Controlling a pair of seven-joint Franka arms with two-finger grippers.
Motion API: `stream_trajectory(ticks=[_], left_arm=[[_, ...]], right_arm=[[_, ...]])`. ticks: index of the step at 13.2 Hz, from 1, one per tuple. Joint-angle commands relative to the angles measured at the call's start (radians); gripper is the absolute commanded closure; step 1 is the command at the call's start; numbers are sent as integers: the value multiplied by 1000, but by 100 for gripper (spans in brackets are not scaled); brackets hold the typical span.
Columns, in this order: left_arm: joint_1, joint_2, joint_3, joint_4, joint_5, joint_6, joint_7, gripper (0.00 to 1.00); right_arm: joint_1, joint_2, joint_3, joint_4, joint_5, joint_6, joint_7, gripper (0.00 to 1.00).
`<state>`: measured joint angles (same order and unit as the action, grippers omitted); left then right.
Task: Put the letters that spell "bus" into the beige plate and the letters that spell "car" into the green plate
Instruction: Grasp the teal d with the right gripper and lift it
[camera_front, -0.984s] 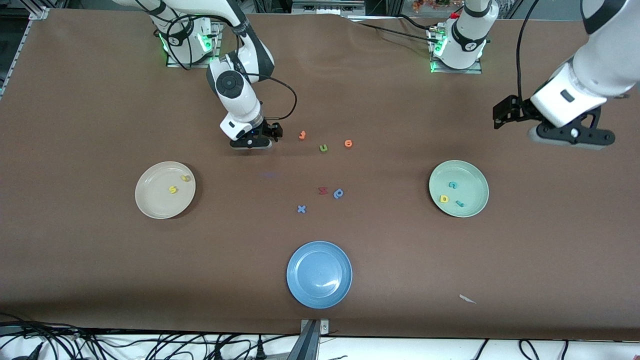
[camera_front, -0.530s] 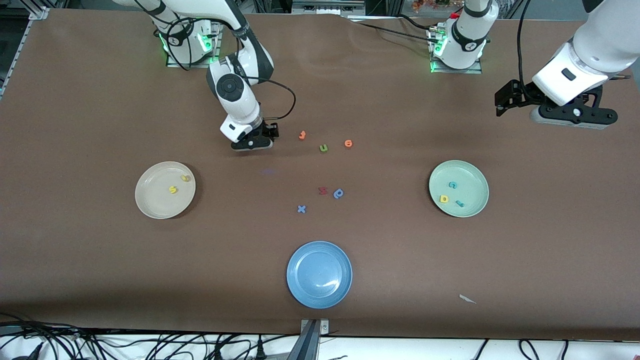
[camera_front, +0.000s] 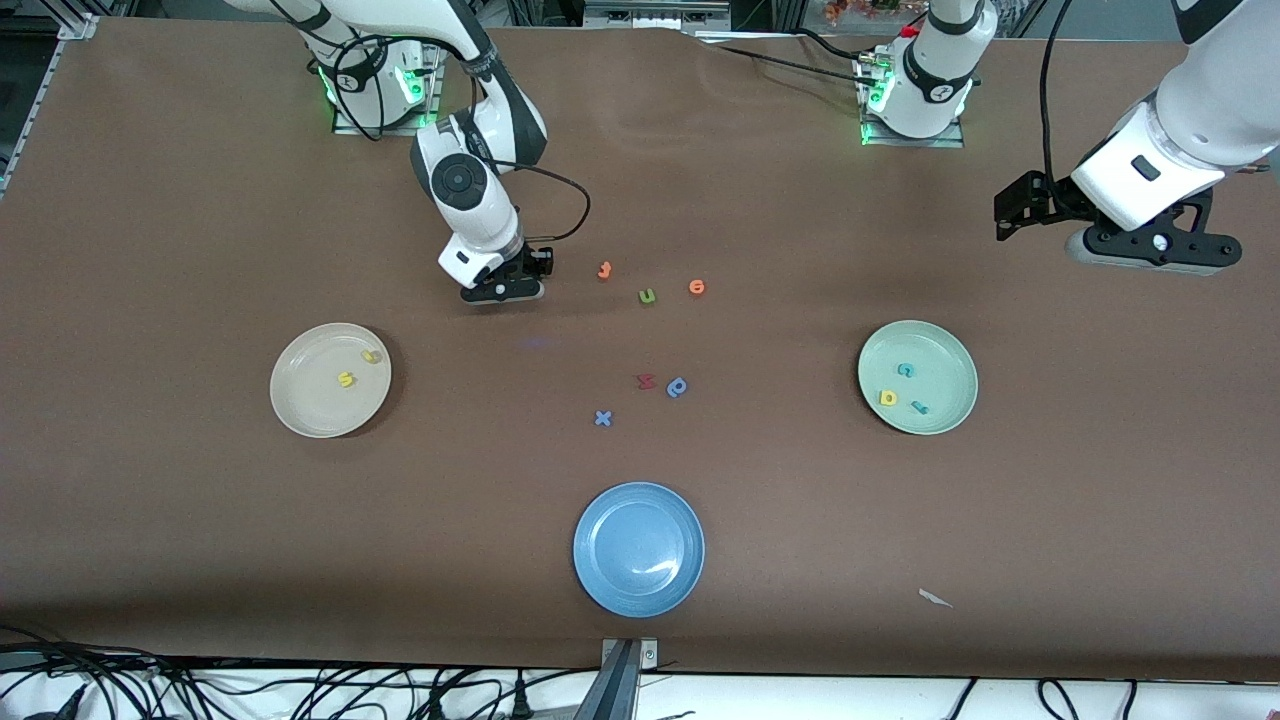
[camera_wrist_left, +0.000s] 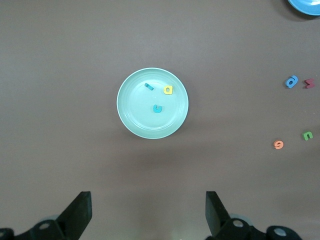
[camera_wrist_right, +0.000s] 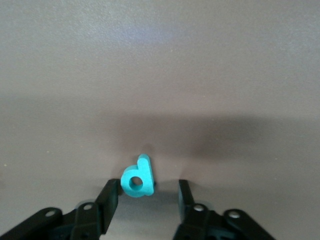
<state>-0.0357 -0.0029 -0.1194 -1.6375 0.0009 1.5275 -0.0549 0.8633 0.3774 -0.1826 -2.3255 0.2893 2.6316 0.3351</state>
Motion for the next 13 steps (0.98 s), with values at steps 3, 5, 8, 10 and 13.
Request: stream_trajectory(ticks=[3,5,8,10,13], left_arm=[[5,14,3,33,-9,-26,21,0],[2,14,3,33,-10,-26,20,0],[0,14,1,34,-12,-26,20,0],[2,14,1,33,-12,-26,21,0],[0,14,1,33,-12,-26,20,0]], right_arm=[[6,4,-5,20,-1,-25,2,50],[6,6,-5,20,-2,-25,2,53],[6,15,-5,32,-4,-25,2,59],[6,27,-5,47,-2,-25,5,60],[6,35,-5,51,-2,-25,10,64]])
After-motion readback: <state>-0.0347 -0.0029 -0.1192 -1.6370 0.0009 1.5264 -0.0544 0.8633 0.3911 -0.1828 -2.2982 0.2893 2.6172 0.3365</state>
